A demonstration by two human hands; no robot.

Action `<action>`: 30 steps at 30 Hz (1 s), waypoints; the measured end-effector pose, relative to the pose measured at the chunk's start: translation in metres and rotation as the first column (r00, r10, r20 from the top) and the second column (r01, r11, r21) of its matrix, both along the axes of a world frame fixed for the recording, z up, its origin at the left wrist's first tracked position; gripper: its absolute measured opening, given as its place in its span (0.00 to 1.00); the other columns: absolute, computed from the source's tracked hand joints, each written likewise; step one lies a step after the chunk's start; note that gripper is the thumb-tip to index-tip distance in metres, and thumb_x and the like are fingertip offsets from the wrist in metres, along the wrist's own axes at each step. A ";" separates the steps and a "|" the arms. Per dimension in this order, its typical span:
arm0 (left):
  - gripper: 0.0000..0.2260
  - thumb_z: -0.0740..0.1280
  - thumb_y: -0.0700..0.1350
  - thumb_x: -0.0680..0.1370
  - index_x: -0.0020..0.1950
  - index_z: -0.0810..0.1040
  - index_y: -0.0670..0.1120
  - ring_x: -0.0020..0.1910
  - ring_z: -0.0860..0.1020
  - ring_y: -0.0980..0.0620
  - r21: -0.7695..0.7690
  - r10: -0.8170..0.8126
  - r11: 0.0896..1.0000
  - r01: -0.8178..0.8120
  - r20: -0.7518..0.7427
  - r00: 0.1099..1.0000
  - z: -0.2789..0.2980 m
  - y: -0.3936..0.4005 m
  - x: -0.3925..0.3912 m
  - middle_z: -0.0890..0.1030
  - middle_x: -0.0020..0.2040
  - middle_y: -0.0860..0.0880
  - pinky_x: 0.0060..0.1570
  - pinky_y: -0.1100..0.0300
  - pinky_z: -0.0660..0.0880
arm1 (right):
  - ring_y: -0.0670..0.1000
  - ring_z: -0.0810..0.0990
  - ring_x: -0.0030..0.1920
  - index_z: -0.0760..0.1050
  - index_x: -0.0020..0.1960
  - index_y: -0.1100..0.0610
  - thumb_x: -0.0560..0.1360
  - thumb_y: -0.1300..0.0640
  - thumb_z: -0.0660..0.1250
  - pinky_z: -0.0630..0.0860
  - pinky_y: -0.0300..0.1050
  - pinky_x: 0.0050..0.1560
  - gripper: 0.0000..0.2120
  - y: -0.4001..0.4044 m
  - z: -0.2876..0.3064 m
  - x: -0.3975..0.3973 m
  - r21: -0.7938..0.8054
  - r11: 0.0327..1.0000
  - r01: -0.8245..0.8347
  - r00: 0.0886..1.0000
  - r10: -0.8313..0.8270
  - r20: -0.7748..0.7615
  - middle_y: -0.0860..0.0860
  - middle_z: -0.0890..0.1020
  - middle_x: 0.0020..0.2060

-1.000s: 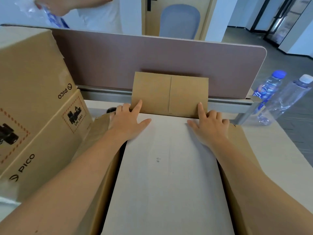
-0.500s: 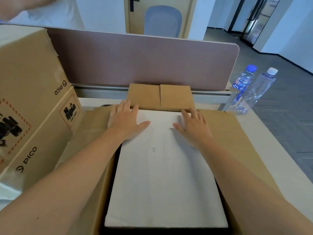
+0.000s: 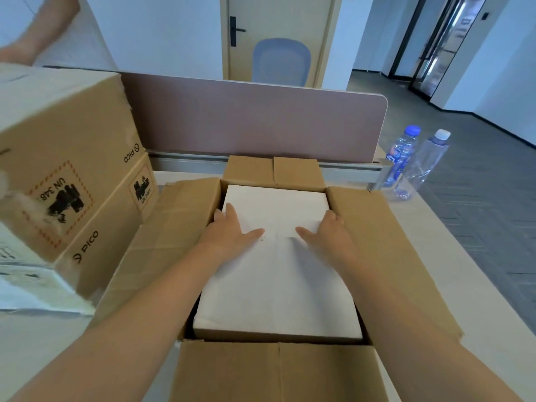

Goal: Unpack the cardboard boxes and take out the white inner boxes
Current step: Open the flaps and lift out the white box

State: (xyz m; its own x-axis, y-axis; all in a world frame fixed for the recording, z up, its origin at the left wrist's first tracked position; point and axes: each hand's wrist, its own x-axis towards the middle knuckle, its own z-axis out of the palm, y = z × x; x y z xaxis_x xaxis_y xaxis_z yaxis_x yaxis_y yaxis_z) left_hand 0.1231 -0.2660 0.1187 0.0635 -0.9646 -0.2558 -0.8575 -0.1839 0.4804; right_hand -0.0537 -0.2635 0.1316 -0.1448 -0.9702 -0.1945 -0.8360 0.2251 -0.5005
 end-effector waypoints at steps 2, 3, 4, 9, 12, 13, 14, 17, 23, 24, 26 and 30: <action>0.43 0.62 0.61 0.75 0.76 0.43 0.39 0.71 0.63 0.43 0.016 0.059 0.998 -0.059 -0.015 0.998 0.000 -0.001 -0.001 0.57 0.74 0.41 0.64 0.54 0.64 | 0.57 0.69 0.65 0.55 0.70 0.65 0.74 0.45 0.65 0.69 0.45 0.55 0.35 -0.002 0.003 -0.002 0.019 0.999 0.035 0.999 -0.036 0.041 0.58 0.63 0.68; 0.44 0.62 0.62 0.75 0.76 0.42 0.38 0.71 0.63 0.43 0.031 0.083 0.996 -0.082 -0.025 0.996 0.000 -0.003 -0.001 0.58 0.74 0.41 0.65 0.54 0.64 | 0.57 0.69 0.65 0.55 0.70 0.65 0.73 0.46 0.67 0.69 0.44 0.56 0.37 -0.003 0.004 -0.003 0.032 0.998 0.045 0.997 -0.047 0.060 0.58 0.63 0.68; 0.45 0.62 0.62 0.75 0.75 0.41 0.37 0.71 0.63 0.43 0.050 0.105 0.993 -0.103 -0.042 0.994 0.001 -0.005 0.000 0.59 0.74 0.41 0.65 0.53 0.65 | 0.56 0.69 0.66 0.55 0.70 0.65 0.72 0.46 0.68 0.69 0.44 0.56 0.38 -0.003 0.004 -0.003 0.045 0.998 0.051 0.996 -0.054 0.073 0.57 0.63 0.68; 0.39 0.66 0.64 0.71 0.68 0.64 0.35 0.58 0.76 0.45 0.121 0.163 0.981 -0.155 -0.061 0.985 -0.005 -0.015 0.006 0.75 0.62 0.43 0.44 0.59 0.70 | 0.55 0.68 0.67 0.53 0.70 0.66 0.67 0.44 0.72 0.67 0.42 0.58 0.45 -0.005 0.001 -0.005 0.074 0.996 0.047 0.996 -0.053 0.074 0.57 0.62 0.68; 0.35 0.68 0.64 0.68 0.62 0.69 0.38 0.55 0.76 0.46 0.099 0.163 0.983 -0.157 -0.056 0.985 -0.009 -0.015 0.006 0.76 0.58 0.45 0.42 0.60 0.70 | 0.56 0.69 0.66 0.53 0.71 0.67 0.65 0.41 0.73 0.69 0.44 0.56 0.49 -0.010 0.000 -0.006 0.099 0.993 0.070 0.997 -0.074 0.037 0.58 0.64 0.68; 0.35 0.69 0.64 0.69 0.62 0.67 0.38 0.56 0.76 0.46 0.091 0.162 0.983 -0.157 -0.049 0.986 -0.009 -0.015 0.005 0.75 0.58 0.45 0.43 0.60 0.70 | 0.56 0.71 0.64 0.54 0.70 0.68 0.64 0.40 0.73 0.70 0.45 0.53 0.49 -0.011 -0.001 -0.005 0.111 0.990 0.081 0.996 -0.085 0.027 0.58 0.66 0.67; 0.35 0.69 0.63 0.69 0.62 0.66 0.38 0.56 0.75 0.46 0.083 0.161 0.984 -0.157 -0.041 0.986 -0.007 -0.014 0.004 0.74 0.58 0.46 0.44 0.59 0.69 | 0.56 0.73 0.62 0.56 0.70 0.67 0.64 0.38 0.73 0.70 0.44 0.49 0.49 -0.012 -0.002 -0.005 0.119 0.989 0.092 0.995 -0.095 0.024 0.58 0.68 0.66; 0.36 0.69 0.64 0.68 0.63 0.64 0.38 0.56 0.75 0.46 0.039 0.167 0.985 -0.166 -0.031 0.985 -0.006 -0.010 0.003 0.74 0.58 0.45 0.43 0.59 0.69 | 0.56 0.75 0.59 0.59 0.67 0.67 0.64 0.35 0.71 0.69 0.43 0.46 0.47 -0.009 -0.009 -0.004 0.087 0.990 0.113 0.993 -0.115 0.017 0.56 0.73 0.61; 0.36 0.71 0.62 0.67 0.62 0.66 0.38 0.56 0.76 0.45 -0.006 0.207 0.978 -0.208 -0.082 0.975 -0.007 -0.007 0.004 0.76 0.58 0.45 0.41 0.59 0.69 | 0.57 0.74 0.58 0.60 0.64 0.64 0.68 0.44 0.72 0.70 0.45 0.47 0.37 -0.002 -0.008 -0.007 0.020 0.994 0.108 0.985 -0.110 0.131 0.56 0.73 0.58; 0.36 0.72 0.62 0.67 0.62 0.67 0.38 0.56 0.75 0.45 -0.008 0.214 0.976 -0.216 -0.111 0.971 -0.006 -0.007 0.005 0.76 0.58 0.45 0.42 0.58 0.69 | 0.57 0.75 0.57 0.61 0.63 0.63 0.67 0.46 0.73 0.72 0.47 0.48 0.35 -0.003 -0.008 -0.009 0.015 0.992 0.126 0.972 -0.126 0.197 0.56 0.74 0.57; 0.35 0.73 0.61 0.66 0.62 0.69 0.39 0.55 0.76 0.45 -0.011 0.224 0.973 -0.230 -0.179 0.958 -0.006 -0.008 0.008 0.77 0.57 0.45 0.43 0.58 0.71 | 0.57 0.77 0.53 0.65 0.58 0.61 0.66 0.50 0.75 0.77 0.50 0.48 0.28 -0.005 -0.009 -0.016 -0.012 0.984 0.177 0.926 -0.162 0.342 0.55 0.76 0.54; 0.23 0.74 0.57 0.67 0.54 0.76 0.45 0.47 0.76 0.50 -0.067 0.167 0.977 -0.200 -0.335 0.927 -0.003 -0.008 0.018 0.79 0.52 0.50 0.40 0.59 0.70 | 0.50 0.76 0.37 0.75 0.49 0.63 0.69 0.57 0.73 0.70 0.33 0.29 0.14 0.000 -0.003 -0.027 -0.076 0.974 0.216 0.845 -0.147 0.514 0.52 0.78 0.40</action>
State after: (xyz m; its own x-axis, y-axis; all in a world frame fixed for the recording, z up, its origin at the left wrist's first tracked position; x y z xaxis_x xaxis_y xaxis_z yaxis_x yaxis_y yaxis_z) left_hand 0.1412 -0.2745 0.1161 0.1711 -0.9653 -0.1972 -0.6060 -0.2609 0.7514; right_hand -0.0807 -0.2633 0.1287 -0.2364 -0.9572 -0.1672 -0.4130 0.2547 -0.8744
